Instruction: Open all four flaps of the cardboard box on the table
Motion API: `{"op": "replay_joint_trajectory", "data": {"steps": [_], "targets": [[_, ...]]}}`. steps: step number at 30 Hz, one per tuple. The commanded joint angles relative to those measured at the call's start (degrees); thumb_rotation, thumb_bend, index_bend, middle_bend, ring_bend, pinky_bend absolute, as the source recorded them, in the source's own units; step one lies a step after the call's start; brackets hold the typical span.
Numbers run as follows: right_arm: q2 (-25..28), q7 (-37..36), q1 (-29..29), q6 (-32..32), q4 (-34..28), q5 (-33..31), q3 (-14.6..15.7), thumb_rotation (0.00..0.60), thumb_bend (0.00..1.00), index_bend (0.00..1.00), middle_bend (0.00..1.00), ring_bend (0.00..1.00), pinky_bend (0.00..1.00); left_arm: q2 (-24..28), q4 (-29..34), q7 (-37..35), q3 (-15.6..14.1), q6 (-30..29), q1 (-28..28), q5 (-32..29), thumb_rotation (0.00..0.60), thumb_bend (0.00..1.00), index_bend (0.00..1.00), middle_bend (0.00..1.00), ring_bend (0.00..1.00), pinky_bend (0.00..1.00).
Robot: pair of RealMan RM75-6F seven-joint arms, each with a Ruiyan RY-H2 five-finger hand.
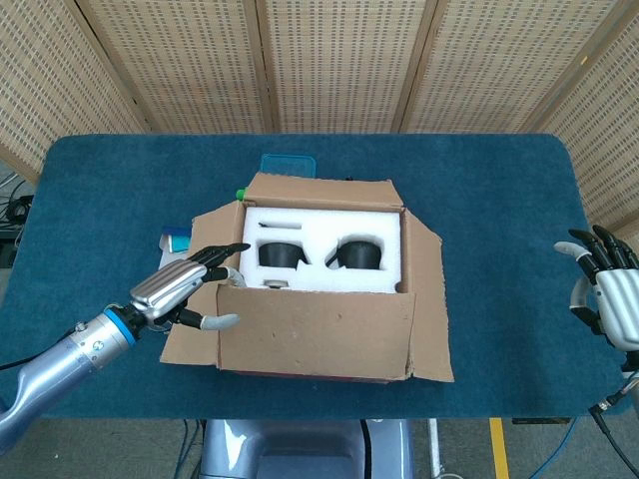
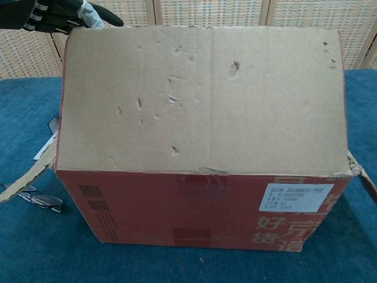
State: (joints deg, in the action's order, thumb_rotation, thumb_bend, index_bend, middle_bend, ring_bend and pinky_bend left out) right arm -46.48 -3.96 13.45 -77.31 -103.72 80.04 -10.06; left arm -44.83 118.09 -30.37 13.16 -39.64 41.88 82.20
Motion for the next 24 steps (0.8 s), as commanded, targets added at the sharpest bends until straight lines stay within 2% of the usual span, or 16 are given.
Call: {"op": "replay_joint_trajectory", "data": {"steps": [1,8,14,19,24], "targets": [[0.06,0.27,0.02,-0.01,-0.22,-0.09,-0.03,0.600,0.88,0.22,0.14,0.00,0.12,2.95,0.60,-8.49,-0.37,0.59,-0.24,5.30,0.145,0.16,0.38,0.00,0.00,0.00],[0.33,0.78,-0.09,-0.19,-0.81,-0.17,-0.03,0.600,0.88,0.22,0.14,0.00,0.12,5.66,0.47,-18.24,-1.74,0.49,0.46,11.50,0.136,0.16,0.38,0.00,0.00,0.00],[0.60,1.30,-0.02,-0.21,-1.38,-0.19,-0.12,0.600,0.88,0.22,0.14,0.00,0.12,8.40,0.64,-29.13,-4.66,-0.45,1.79,19.63,0.126,0.16,0.38,0.00,0.00,0.00],[0.63,1.67,0.05,-0.16,-1.75,-0.30,-0.16,0.600,0.88,0.22,0.14,0.00,0.12,10.93,-1.57,-41.36,-9.40,-5.14,4.31,30.80,0.124,0.16,0.38,0.00,0.00,0.00],[0.76,1.89,0.07,-0.27,-2.08,-0.24,-0.22,0.600,0.88,0.22,0.14,0.00,0.12,12.45,-3.76,-47.79,-13.12,-10.15,6.31,37.89,0.122,0.16,0.38,0.00,0.00,0.00]]}}
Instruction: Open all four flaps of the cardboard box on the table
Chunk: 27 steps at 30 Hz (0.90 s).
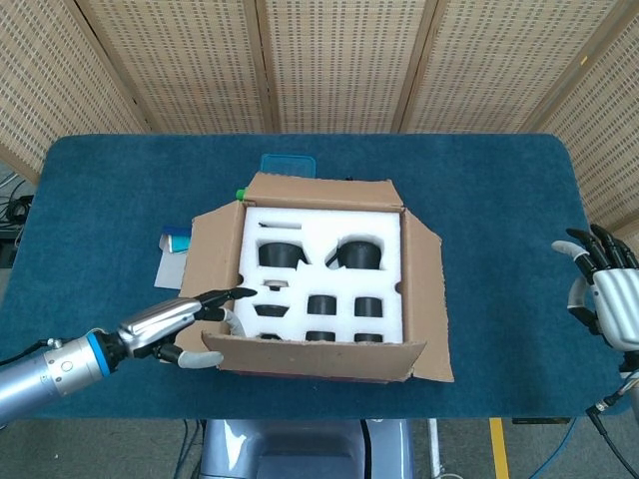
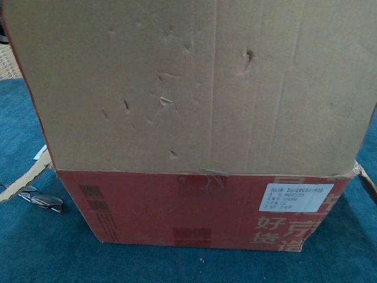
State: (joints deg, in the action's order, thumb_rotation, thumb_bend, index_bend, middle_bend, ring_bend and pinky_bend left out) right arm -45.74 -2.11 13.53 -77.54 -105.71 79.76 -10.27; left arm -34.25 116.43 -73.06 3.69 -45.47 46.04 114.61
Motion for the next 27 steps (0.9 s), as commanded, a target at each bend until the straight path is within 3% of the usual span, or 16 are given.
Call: {"op": "replay_joint_trajectory", "data": {"steps": [1,10,19,25,26,27], "targets": [[0.03,0.09,0.00,-0.06,-0.14,0.05,-0.01,0.600,0.88,0.22,0.14,0.00,0.12,2.03,-2.39,-5.89,-4.30,-4.98,2.52,6.51,0.121,0.16,0.38,0.00,0.00,0.00],[0.12,0.32,-0.20,-0.40,-0.60,0.14,0.07,0.600,0.88,0.22,0.14,0.00,0.12,2.15,-3.02,-7.38,-9.87,-6.52,5.99,13.40,0.120,0.16,0.38,0.00,0.00,0.00],[0.17,0.04,-0.47,-0.42,-0.46,0.16,0.32,0.600,0.88,0.22,0.14,0.00,0.12,1.32,-3.07,-1.19,-10.39,-5.52,6.11,8.63,0.120,0.16,0.38,0.00,0.00,0.00],[-0.39,-0.43,-0.30,-0.14,0.38,0.01,0.30,0.600,0.88,0.22,0.14,0.00,0.12,-0.38,-2.08,16.73,-7.46,-5.63,0.94,-2.40,0.119,0.20,0.38,0.00,0.00,0.00],[-0.49,-0.51,-0.30,-0.09,0.49,0.05,0.35,0.600,0.88,0.22,0.14,0.00,0.12,-0.80,-1.92,20.58,-6.90,-6.06,-0.31,-4.51,0.133,0.21,0.38,0.00,0.00,0.00],[-0.54,-0.55,-0.31,-0.08,0.56,0.07,0.37,0.600,0.88,0.22,0.14,0.00,0.12,-1.15,-1.70,23.02,-6.56,-6.40,-1.12,-5.90,0.195,0.21,0.37,0.00,0.00,0.00]]}}
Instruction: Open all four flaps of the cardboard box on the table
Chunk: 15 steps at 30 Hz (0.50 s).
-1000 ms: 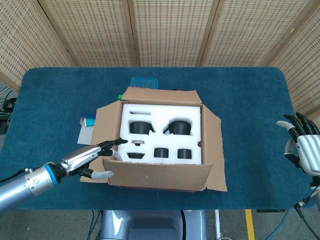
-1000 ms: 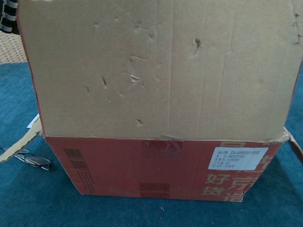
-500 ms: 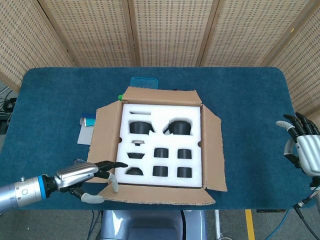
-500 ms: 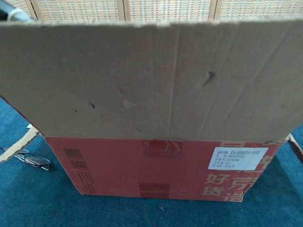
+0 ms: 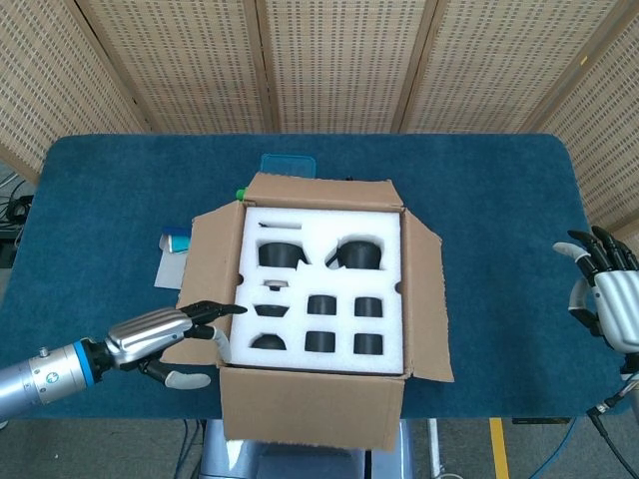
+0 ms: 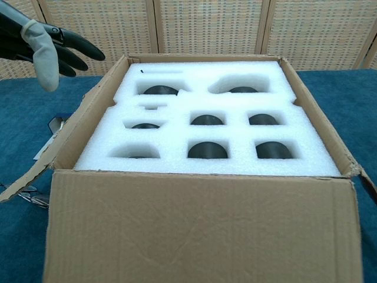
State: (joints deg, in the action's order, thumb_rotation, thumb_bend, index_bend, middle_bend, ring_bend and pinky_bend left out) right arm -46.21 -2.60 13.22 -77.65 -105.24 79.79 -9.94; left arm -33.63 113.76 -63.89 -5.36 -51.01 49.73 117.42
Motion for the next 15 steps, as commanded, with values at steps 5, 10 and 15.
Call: {"op": "replay_joint_trajectory", "data": {"steps": [5,10,15], "targets": [[-0.54,-0.31,0.04,0.22,0.77,0.00,0.16,0.600,0.88,0.22,0.14,0.00,0.12,-5.29,2.00,30.23,4.49,-4.80,-10.54,-17.88,0.377,0.22,0.36,0.00,0.00,0.00],[-1.04,-0.58,0.18,0.51,1.46,-0.08,0.20,0.600,0.88,0.22,0.14,0.00,0.12,-9.31,1.72,44.28,6.06,-8.87,-14.68,-24.99,0.426,0.22,0.35,0.00,0.00,0.00],[-1.73,-0.63,0.31,0.84,2.19,-0.22,0.33,0.600,0.88,0.22,0.14,0.00,0.11,-13.79,0.35,56.55,7.51,-14.44,-18.34,-29.83,0.445,0.22,0.33,0.00,0.00,0.00]]}}
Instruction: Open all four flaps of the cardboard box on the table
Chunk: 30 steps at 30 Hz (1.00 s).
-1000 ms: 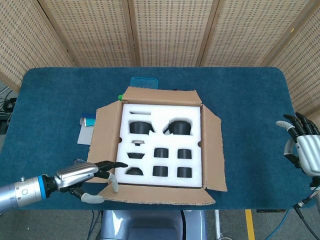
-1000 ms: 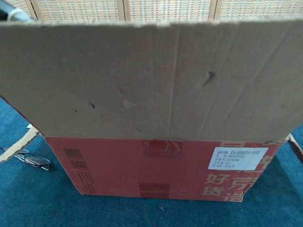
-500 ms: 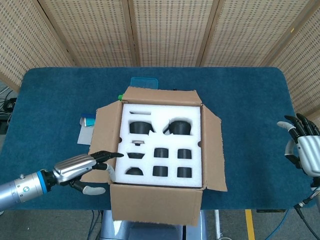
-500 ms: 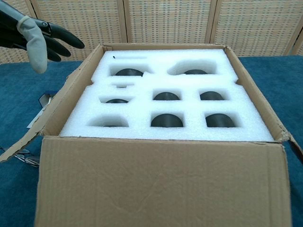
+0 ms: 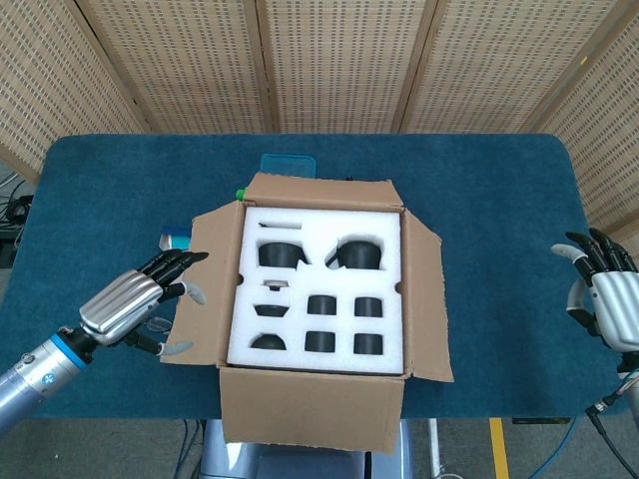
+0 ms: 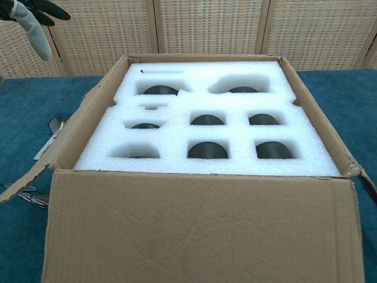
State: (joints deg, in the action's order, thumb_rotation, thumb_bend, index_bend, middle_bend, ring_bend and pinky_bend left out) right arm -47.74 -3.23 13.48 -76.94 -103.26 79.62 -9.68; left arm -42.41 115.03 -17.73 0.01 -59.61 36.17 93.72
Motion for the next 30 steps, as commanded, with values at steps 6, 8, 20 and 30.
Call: {"op": "replay_joint_trajectory", "data": {"steps": [6,8,20,30], "targets": [[-1.34,0.10,0.06,0.39,1.26,-0.14,0.39,0.600,0.88,0.21,0.14,0.00,0.10,-9.01,-2.30,18.43,2.72,-11.67,-8.59,-8.60,0.450,0.22,0.32,0.00,0.00,0.00],[-1.79,0.33,0.00,0.29,1.64,0.00,0.54,0.600,0.88,0.21,0.13,0.00,0.10,-10.04,-2.97,20.81,2.71,-13.58,-9.92,-8.90,0.452,0.22,0.32,0.00,0.00,0.00],[-4.16,6.50,-0.71,-2.07,3.22,2.14,1.64,0.600,0.88,0.20,0.12,0.00,0.05,-14.38,-6.45,26.66,1.22,-22.12,-17.30,-8.79,0.455,0.22,0.29,0.00,0.00,0.00],[-7.44,17.35,-2.12,-6.15,4.43,2.75,2.25,0.600,0.88,0.19,0.11,0.00,0.03,-15.54,-8.22,27.41,0.25,-25.79,-21.85,-9.04,0.458,0.22,0.28,0.00,0.00,0.00]]}}
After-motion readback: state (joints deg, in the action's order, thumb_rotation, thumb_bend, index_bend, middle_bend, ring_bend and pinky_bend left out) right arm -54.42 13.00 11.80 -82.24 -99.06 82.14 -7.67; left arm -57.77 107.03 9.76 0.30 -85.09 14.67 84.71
